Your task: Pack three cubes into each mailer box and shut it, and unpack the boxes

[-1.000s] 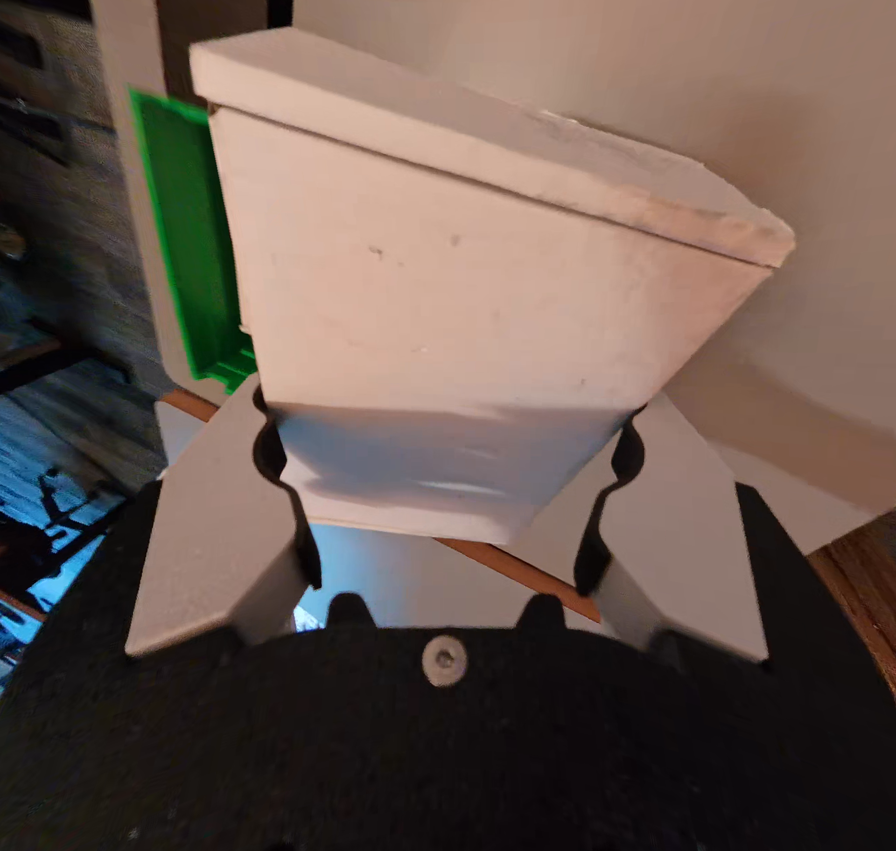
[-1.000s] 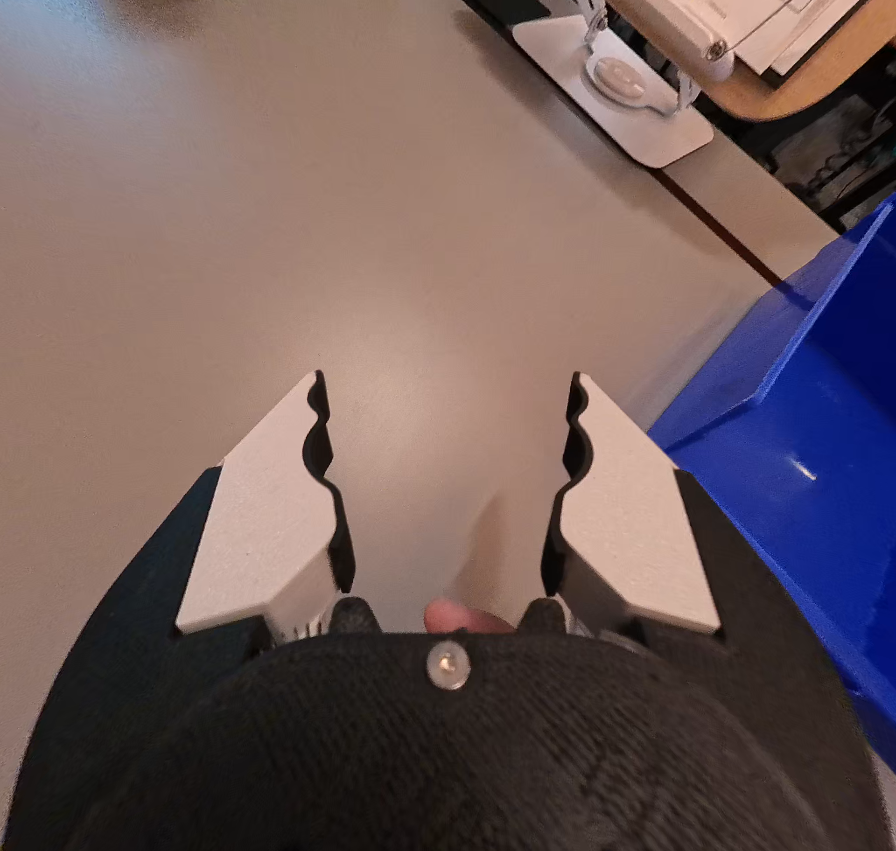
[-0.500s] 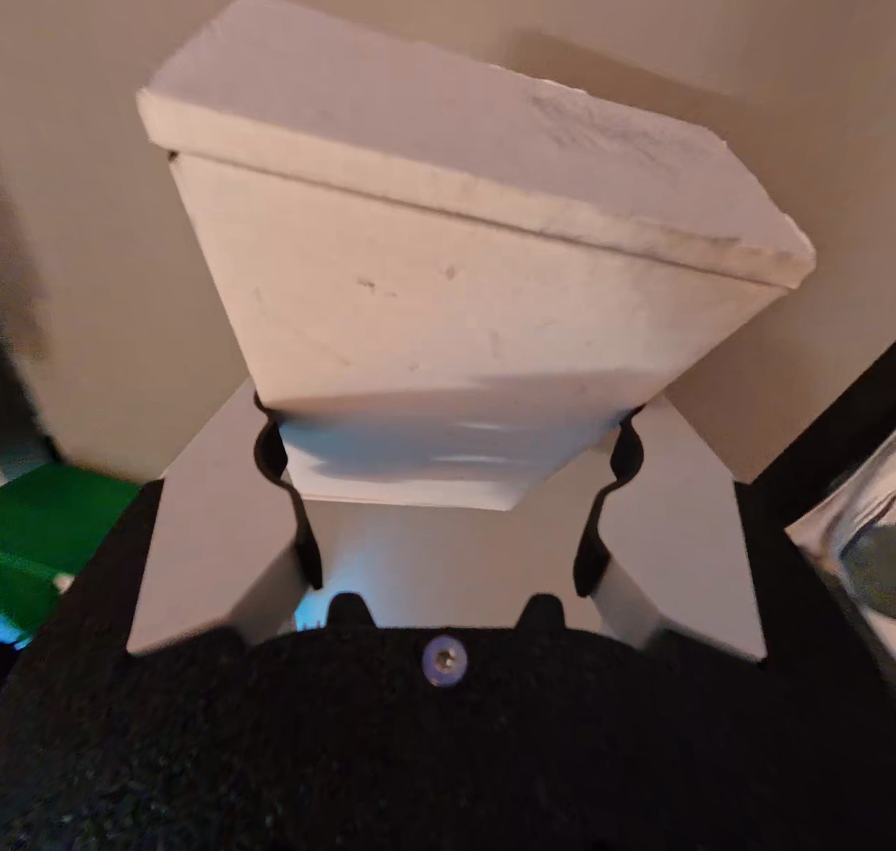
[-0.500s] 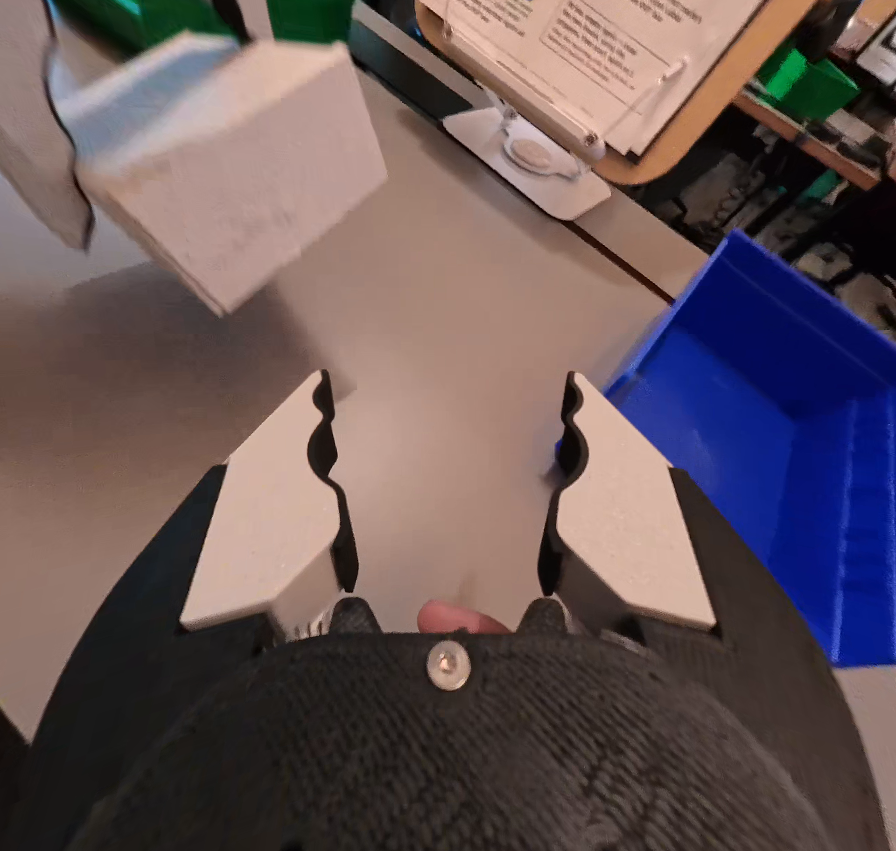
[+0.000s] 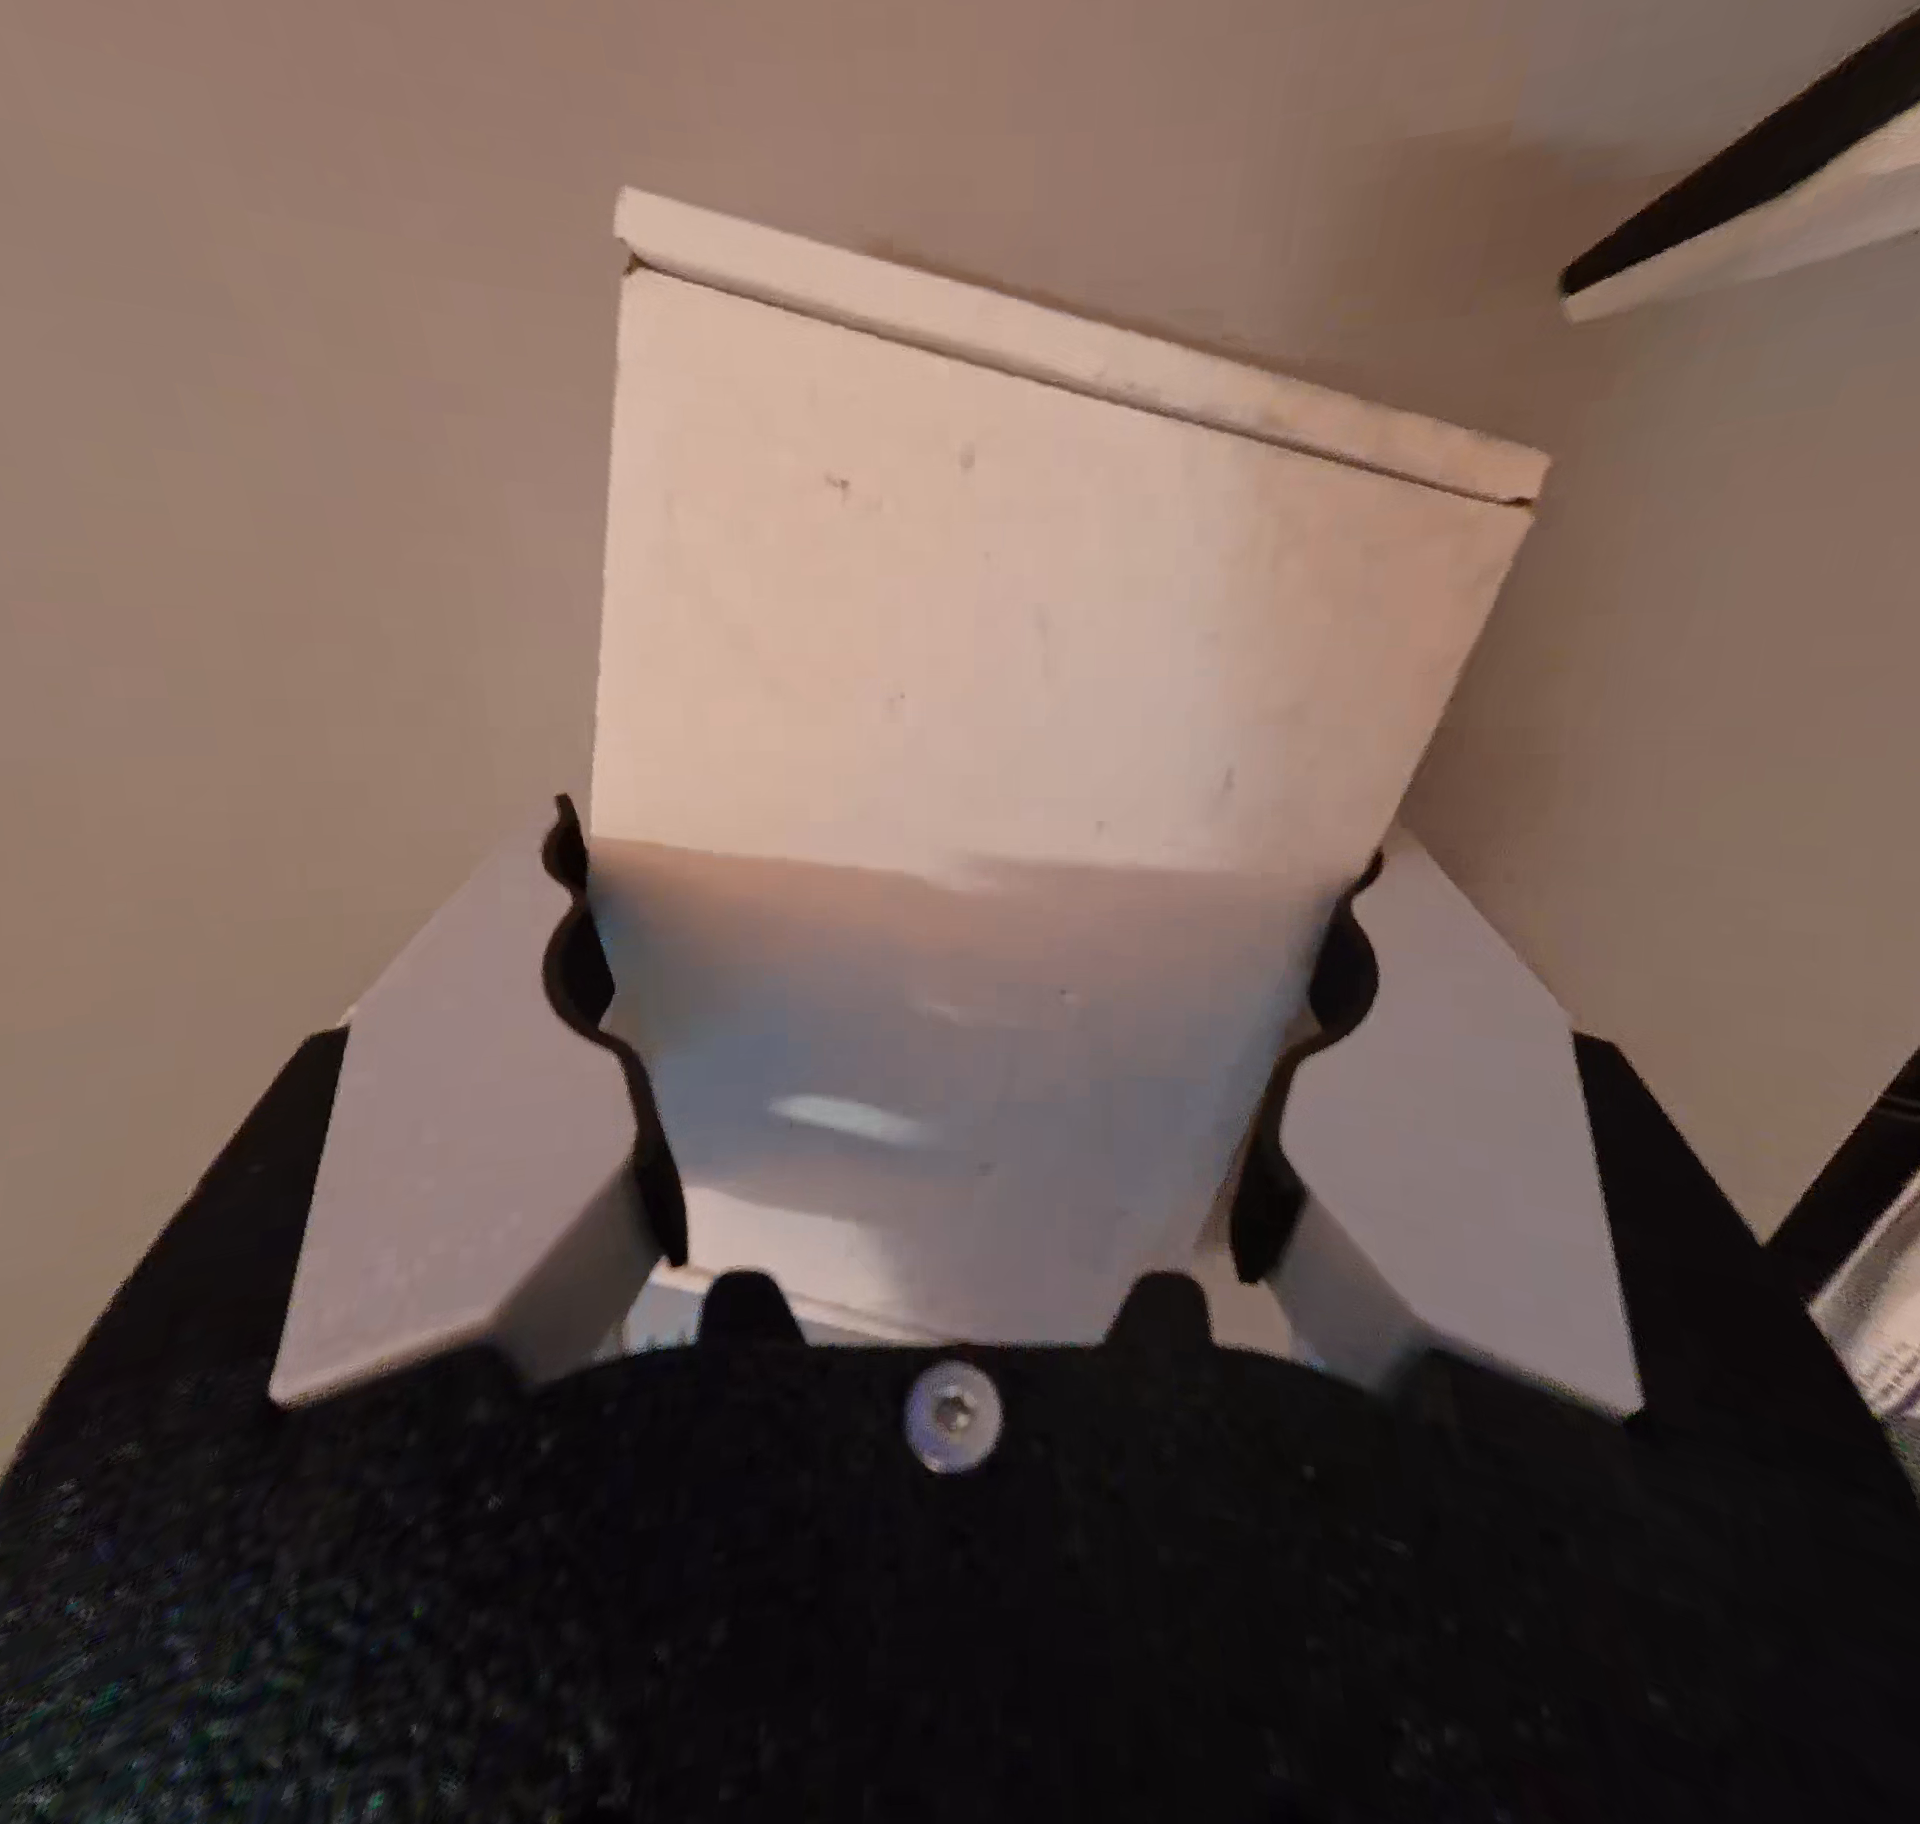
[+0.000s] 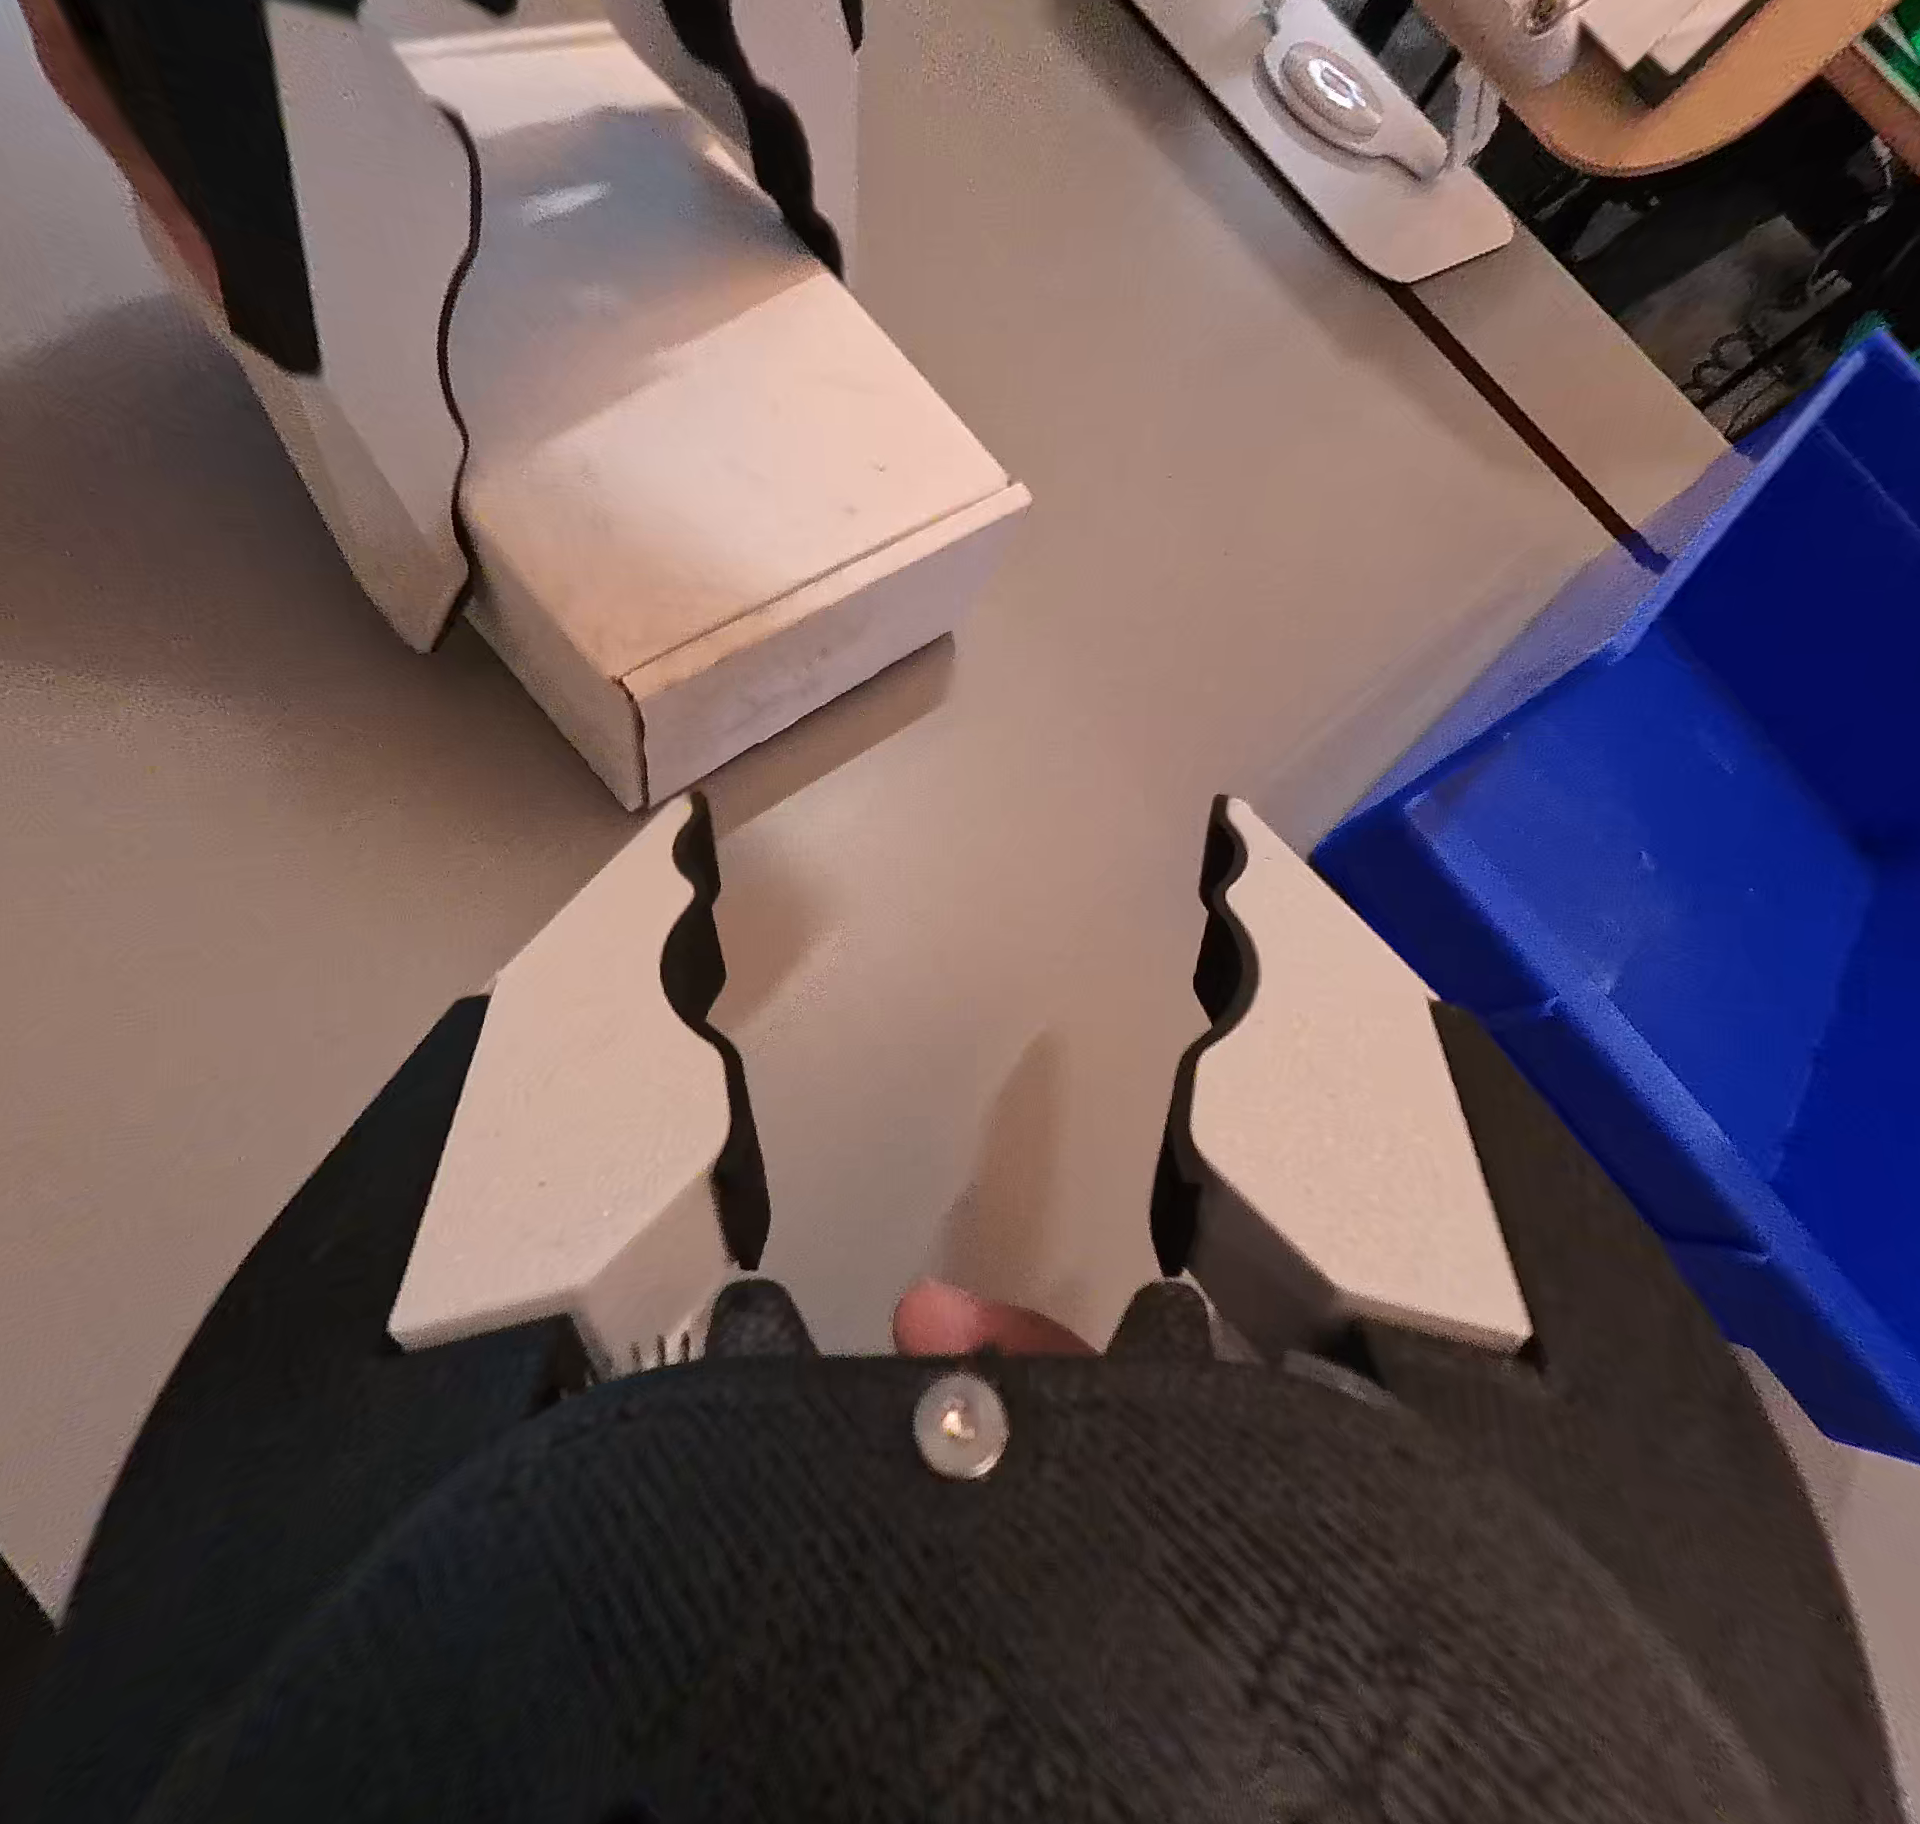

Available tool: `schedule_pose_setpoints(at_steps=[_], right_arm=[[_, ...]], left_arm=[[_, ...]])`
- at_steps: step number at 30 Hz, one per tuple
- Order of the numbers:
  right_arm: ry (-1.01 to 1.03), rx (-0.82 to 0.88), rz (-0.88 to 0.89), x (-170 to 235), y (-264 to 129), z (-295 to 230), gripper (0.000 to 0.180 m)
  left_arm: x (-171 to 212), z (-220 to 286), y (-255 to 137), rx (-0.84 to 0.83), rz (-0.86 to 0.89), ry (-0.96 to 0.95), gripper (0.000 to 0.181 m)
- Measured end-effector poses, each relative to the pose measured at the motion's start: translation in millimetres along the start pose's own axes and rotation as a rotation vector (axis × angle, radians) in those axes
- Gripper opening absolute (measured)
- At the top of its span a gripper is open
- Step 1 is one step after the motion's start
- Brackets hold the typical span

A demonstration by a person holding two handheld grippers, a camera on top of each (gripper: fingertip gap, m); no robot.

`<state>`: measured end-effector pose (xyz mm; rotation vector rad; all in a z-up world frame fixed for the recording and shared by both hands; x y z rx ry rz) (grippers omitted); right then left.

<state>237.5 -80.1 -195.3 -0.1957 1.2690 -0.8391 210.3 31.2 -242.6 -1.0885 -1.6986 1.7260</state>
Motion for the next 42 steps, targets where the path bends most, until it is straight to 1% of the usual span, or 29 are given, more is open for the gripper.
schedule_pose_setpoints(at_steps=[1, 3, 5, 9, 11, 12, 13, 15, 17, 18, 20, 22, 25, 28, 29, 31, 34, 39, 42], right_arm=[[-0.014, 0.001, -0.005, 1.7, 1.4, -1.3, 0.093], [-0.029, 0.003, -0.013, 3.5, 2.9, -3.5, 0.093], [-0.043, 0.004, -0.008, 2.1, 3.4, -4.9, 0.093], [-0.068, 0.024, 0.033, -9.1, 2.4, -2.8, 0.091], [-0.070, 0.013, 0.067, -17.7, 3.8, -4.2, 0.088], [-0.070, 0.014, 0.083, -22.5, 4.7, -4.1, 0.087], [-0.073, 0.017, 0.100, -27.7, 5.7, -4.3, 0.083], [-0.112, 0.005, 0.143, -39.2, 7.8, -9.3, 0.082], [-0.207, -0.012, 0.177, -49.0, 9.2, -17.5, 0.086], [-0.261, -0.018, 0.177, -51.6, 10.1, -21.5, 0.089], [-0.351, -0.011, 0.147, -53.4, 11.8, -25.1, 0.093], [-0.415, 0.002, 0.129, -58.0, 11.3, -26.9, 0.096], [-0.538, 0.029, 0.119, -64.7, 11.2, -31.4, 0.097], [-0.630, 0.001, 0.136, -67.9, 14.2, -41.3, 0.091], [-0.649, -0.020, 0.133, -66.7, 16.4, -44.7, 0.094], [-0.678, -0.046, 0.092, -60.4, 21.4, -47.1, 0.094], [-0.714, -0.082, 0.044, -54.1, 26.5, -51.7, 0.095], [-0.721, -0.157, 0.069, -58.3, 31.1, -68.0, 0.096], [-0.741, -0.141, 0.017, -49.8, 37.1, -64.4, 0.097]], left_arm=[[-1.3, 0.1, -0.5, 0.008, 0.044, 0.004, 0.135], [-3.7, -3.4, -9.2, -0.010, 0.150, -0.009, 0.134], [-6.5, -8.7, -31.2, -0.044, 0.320, -0.012, 0.125], [17.2, -18.6, -83.0, -0.148, 0.646, 0.051, 0.046], [32.9, -26.3, -99.2, -0.175, 0.772, 0.019, 0.005], [40.4, -31.3, -102.4, -0.177, 0.804, -0.016, 0.000], [47.1, -36.5, -102.2, -0.177, 0.814, -0.051, 0.000], [52.4, -39.8, -96.3, -0.159, 0.799, -0.060, 0.000], [43.7, -40.6, -89.5, -0.155, 0.776, -0.011, 0.000], [38.1, -42.6, -83.4, -0.144, 0.737, -0.003, 0.000], [25.1, -44.9, -71.3, -0.076, 0.665, 0.005, 0.000], [13.4, -48.7, -63.4, -0.017, 0.630, 0.008, 0.000], [5.1, -52.3, -52.4, 0.079, 0.578, -0.015, 0.000], [3.4, -57.1, -42.8, 0.107, 0.546, -0.030, 0.000], [3.0, -57.6, -41.6, 0.116, 0.550, -0.039, 0.000], [2.9, -57.5, -41.3, 0.131, 0.562, -0.056, 0.000], [3.3, -57.6, -40.8, 0.110, 0.565, -0.051, 0.000], [2.9, -62.3, -39.9, 0.083, 0.553, -0.064, 0.000], [2.4, -64.4, -39.4, 0.087, 0.550, -0.077, 0.000]])
Point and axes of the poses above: each gripper's, where its closed fingertips meet, y out along the fingers, x out of its underside, z = x × y across the jaws, the point moved 1 cm from there along -y, back along the fingers
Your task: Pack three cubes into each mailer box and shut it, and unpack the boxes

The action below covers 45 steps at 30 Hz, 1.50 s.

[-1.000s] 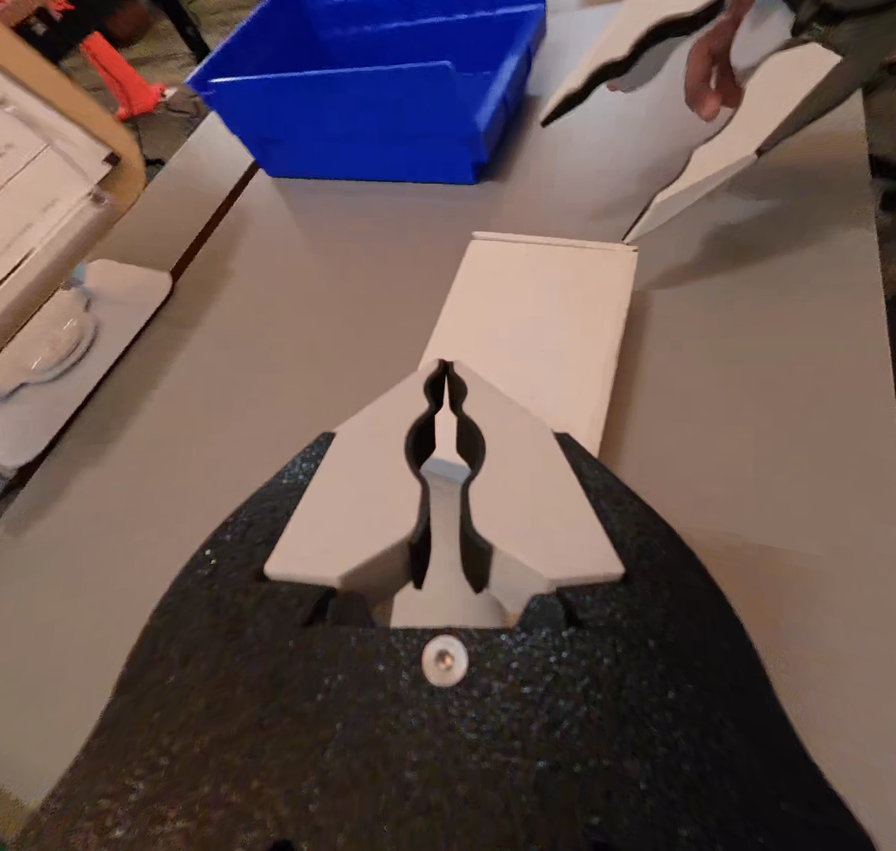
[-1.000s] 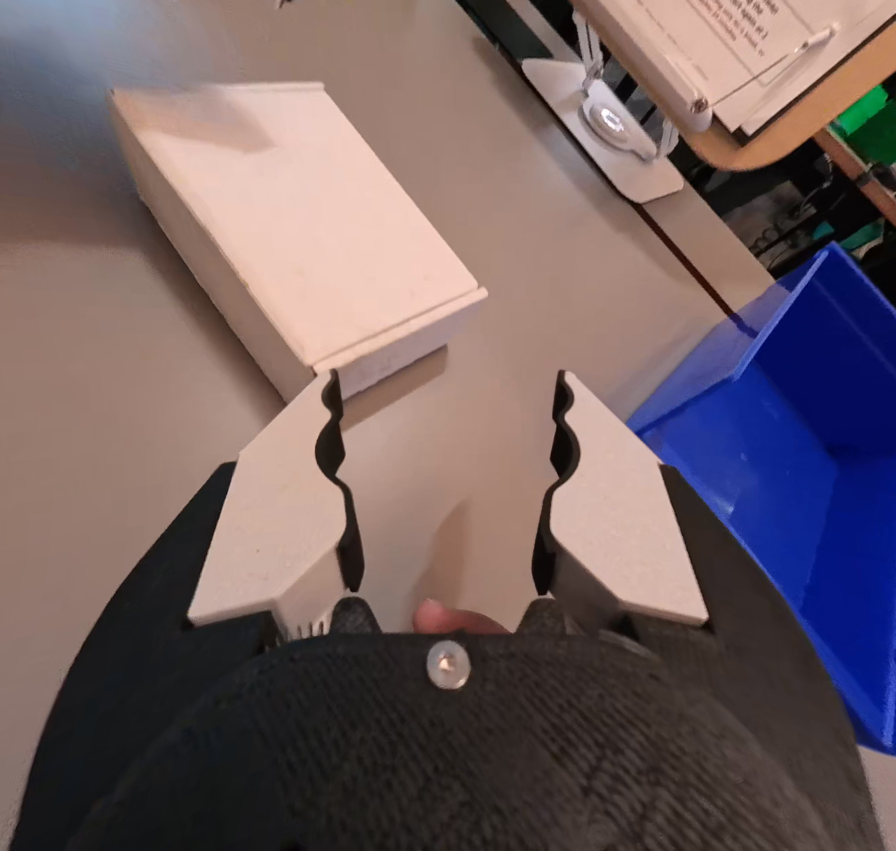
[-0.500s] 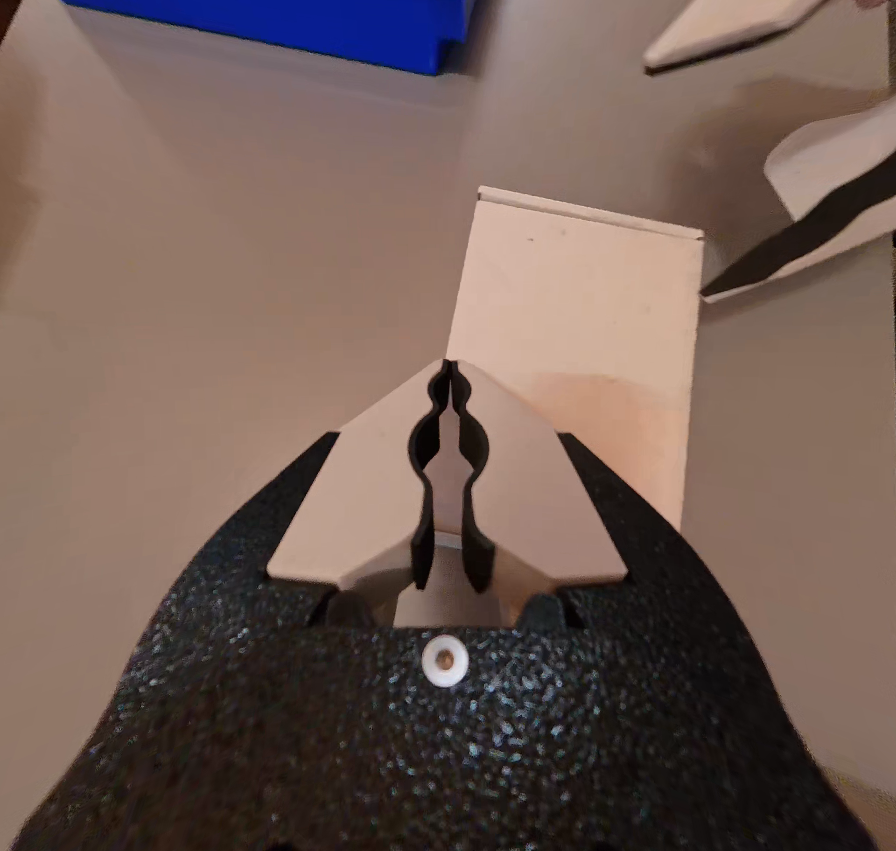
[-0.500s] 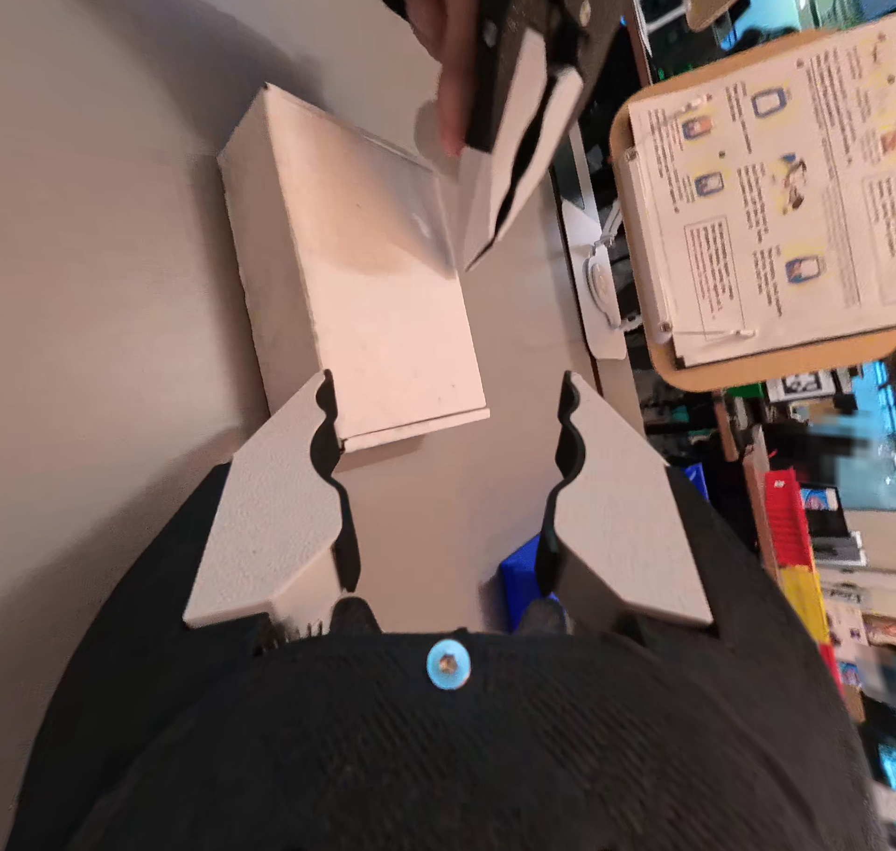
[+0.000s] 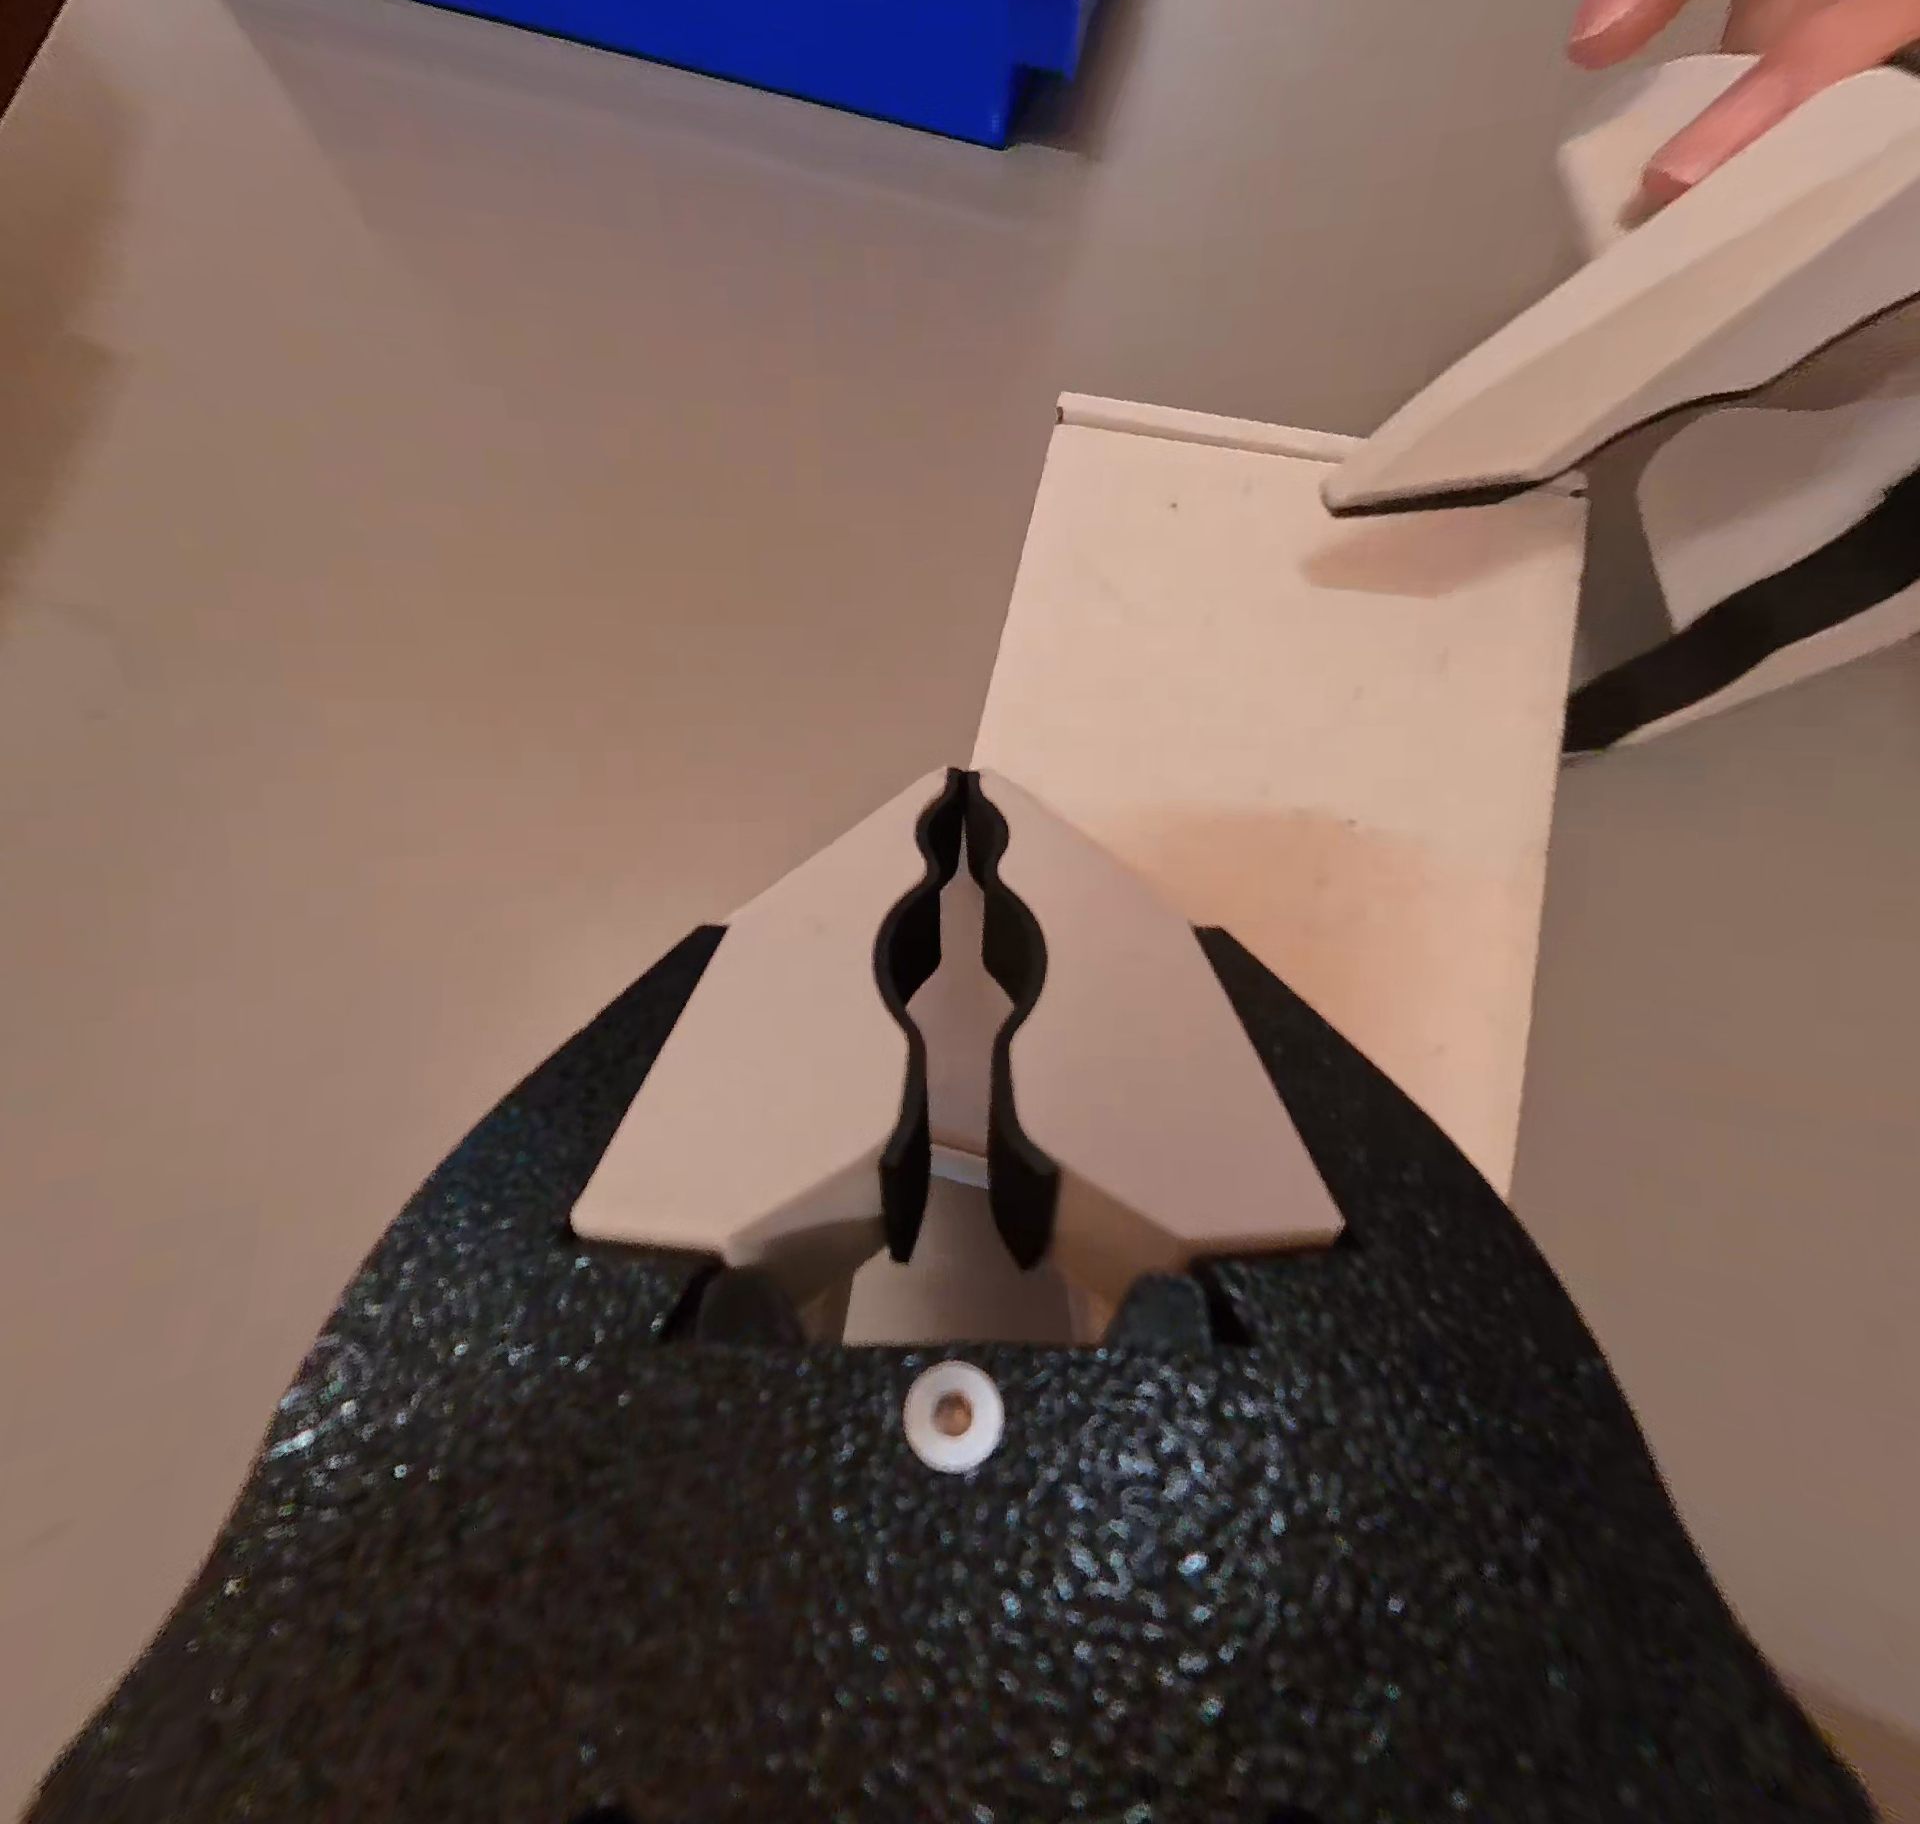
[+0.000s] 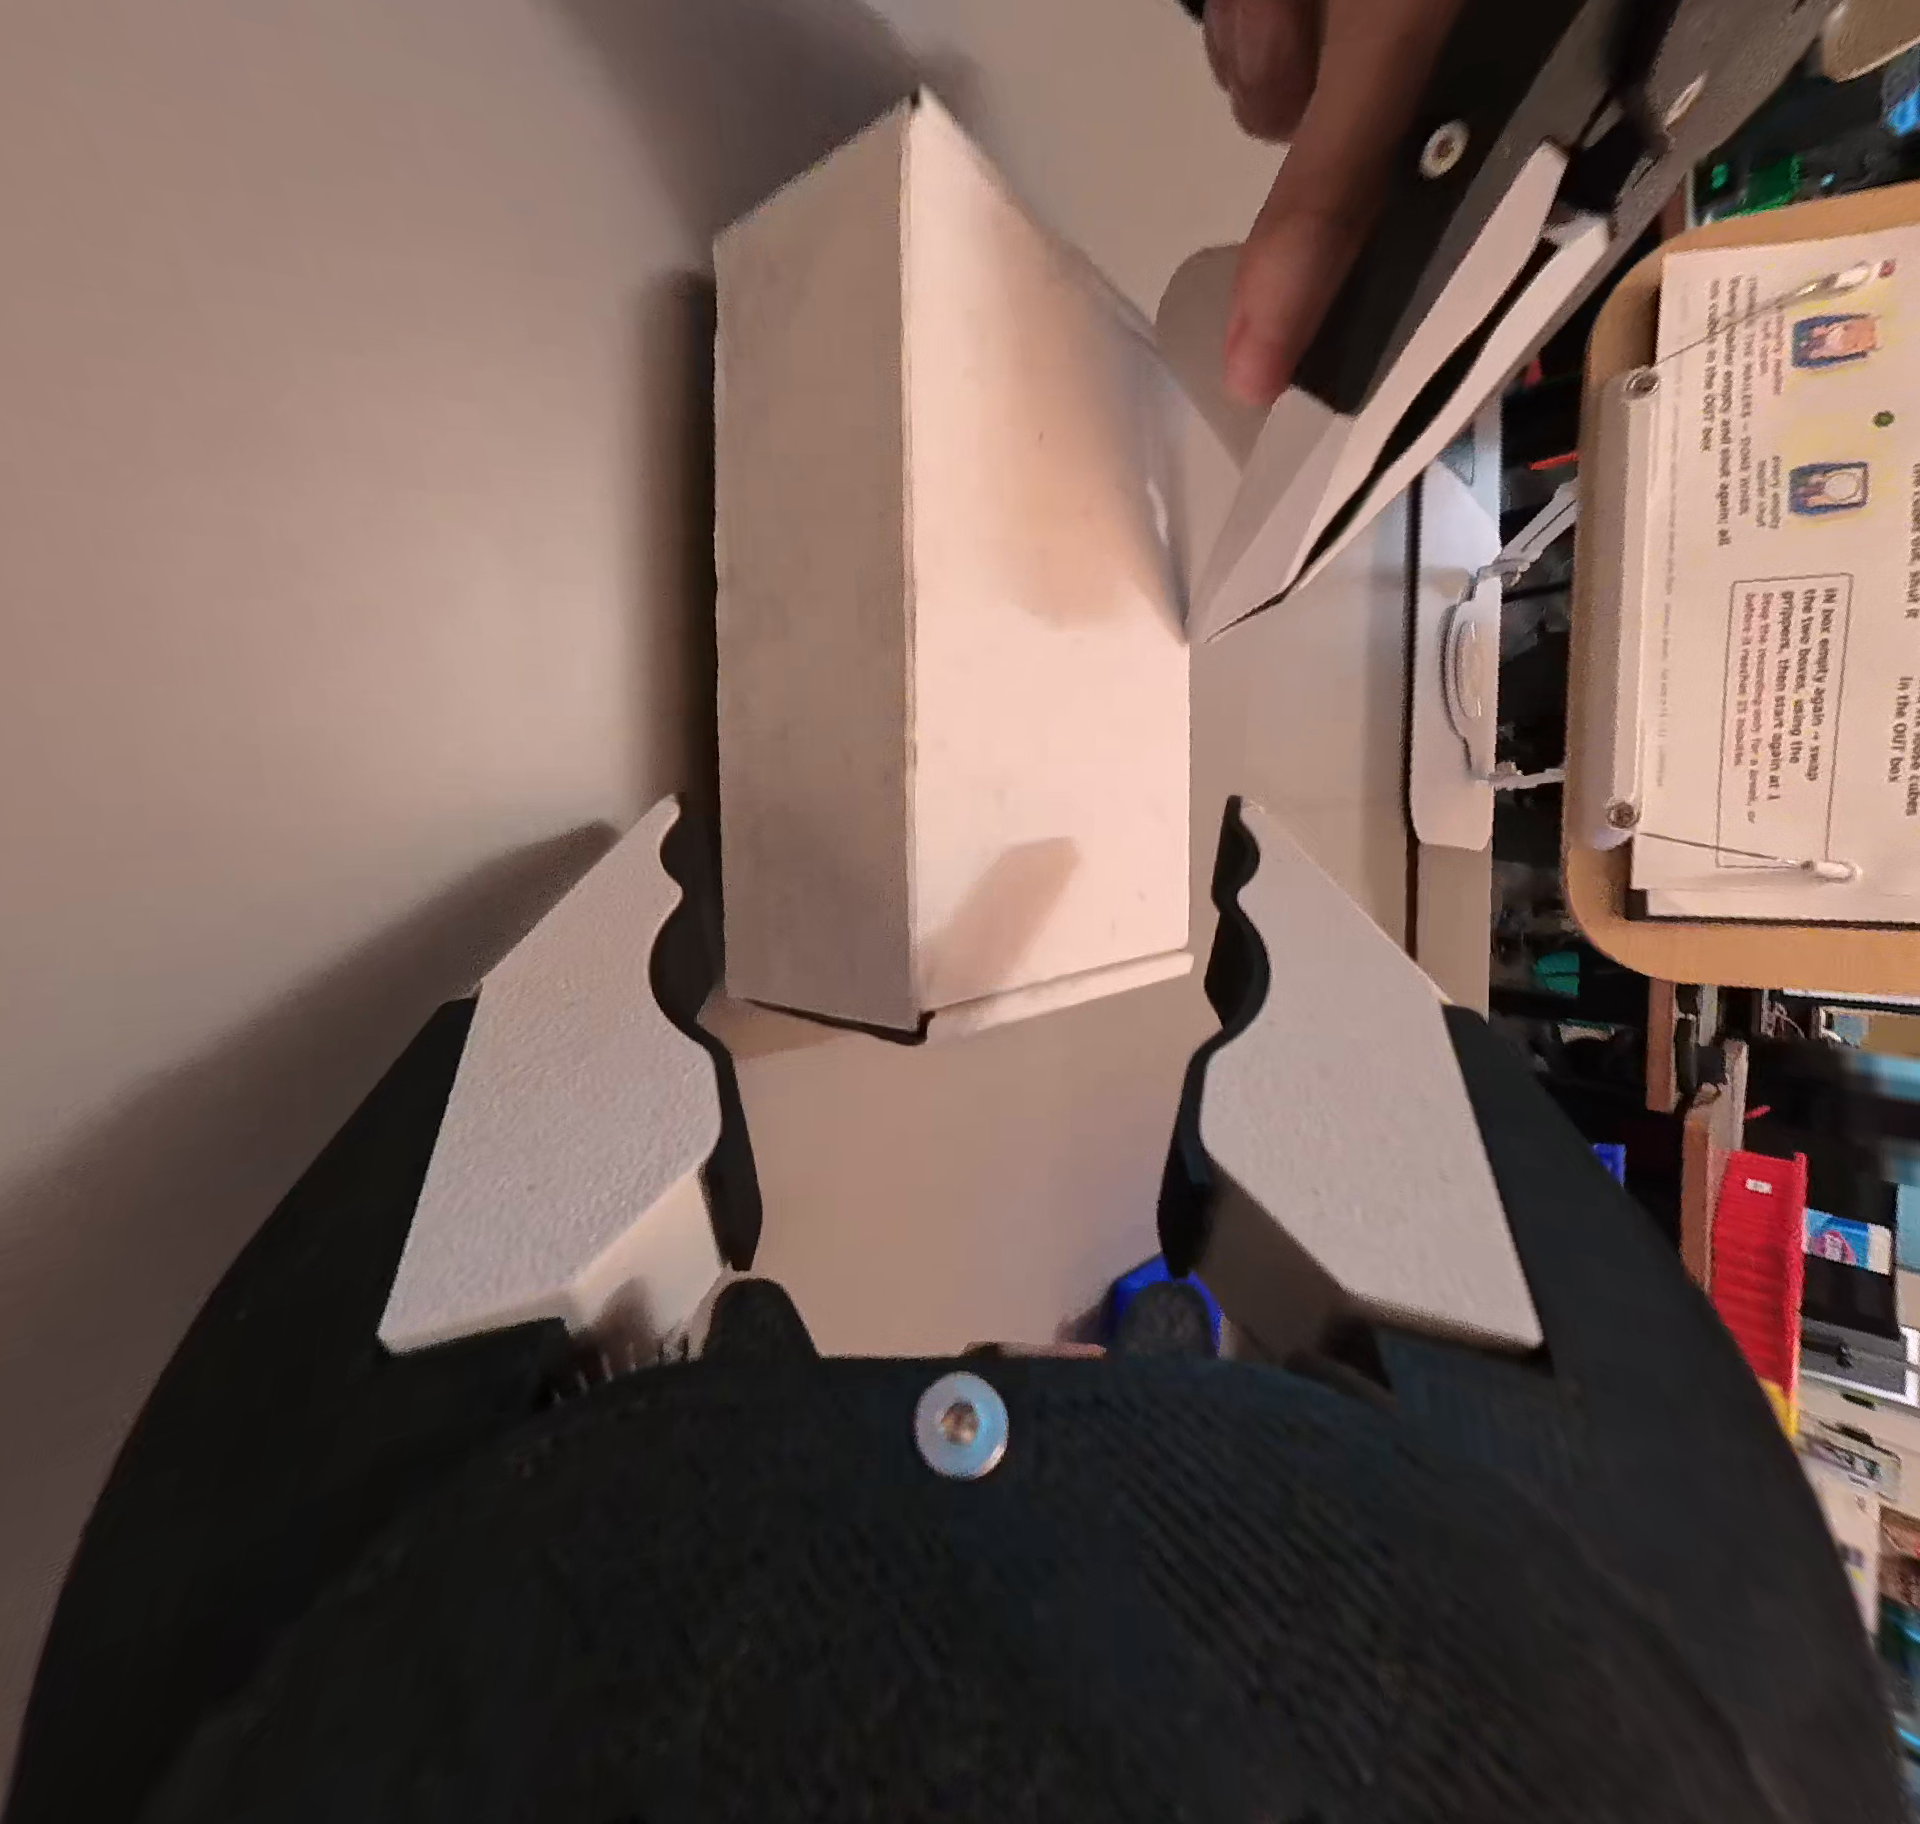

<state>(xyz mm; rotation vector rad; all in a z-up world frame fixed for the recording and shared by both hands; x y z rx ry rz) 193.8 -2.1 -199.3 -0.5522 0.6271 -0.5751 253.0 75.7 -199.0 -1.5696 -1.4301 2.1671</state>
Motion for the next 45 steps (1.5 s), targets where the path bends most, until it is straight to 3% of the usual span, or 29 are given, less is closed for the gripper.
schedule_pose_setpoints(at_steps=[5, 8, 10, 12, 13, 14, 18, 21, 26, 31, 33, 41, 43, 45], right_arm=[[-0.023, 0.005, -0.067, 16.9, 12.8, -3.3, 0.100], [-0.110, 0.117, -0.115, 22.8, 21.8, 11.5, 0.092], [-0.174, 0.123, -0.159, 28.4, 25.2, 12.7, 0.072], [-0.161, 0.142, -0.131, 26.9, 26.6, 16.9, 0.069], [-0.130, 0.136, -0.103, 24.2, 25.5, 18.1, 0.068], [-0.093, 0.129, -0.079, 21.8, 23.4, 20.0, 0.067], [-0.046, 0.089, -0.039, 23.1, 14.6, 19.2, 0.067], [-0.034, 0.076, -0.015, 26.4, 13.4, 18.9, 0.067], [-0.029, 0.047, 0.020, 27.6, 12.0, 19.9, 0.067], [0.001, 0.000, 0.051, 27.2, 12.6, 24.0, 0.067], [0.007, 0.000, 0.055, 27.0, 13.0, 24.1, 0.067], [-0.010, 0.016, 0.028, 31.8, 13.5, 28.3, 0.067], [-0.036, 0.125, -0.036, 36.4, 8.2, 39.7, 0.072], [-0.061, 0.240, -0.023, 27.2, -3.9, 45.7, 0.089]], left_arm=[[-0.5, -9.6, 2.4, -0.020, -0.004, -0.045, 0.000], [-0.4, -11.4, 2.8, -0.006, -0.002, -0.059, 0.000], [1.1, -16.8, 1.4, -0.028, 0.005, -0.083, 0.000], [1.8, -19.7, -2.7, -0.039, 0.028, -0.085, 0.000], [-0.8, -21.0, -7.7, -0.057, 0.069, -0.069, 0.007], [-6.4, -20.7, -16.2, -0.071, 0.138, -0.056, 0.030], [-16.3, 3.4, -68.1, -0.040, 0.462, 0.043, 0.089], [12.3, 18.3, -89.3, -0.187, 0.529, 0.240, 0.105], [60.6, 35.2, -67.0, -0.403, 0.404, 0.452, 0.104], [40.3, 37.7, -41.4, -0.521, 0.449, 0.633, 0.080], [31.9, 38.9, -28.0, -0.498, 0.456, 0.675, 0.072], [21.7, 29.7, -6.4, -0.477, 0.438, 0.732, 0.073], [20.4, 27.3, -6.9, -0.475, 0.440, 0.699, 0.073], [20.4, 25.1, -7.8, -0.463, 0.436, 0.665, 0.073]])
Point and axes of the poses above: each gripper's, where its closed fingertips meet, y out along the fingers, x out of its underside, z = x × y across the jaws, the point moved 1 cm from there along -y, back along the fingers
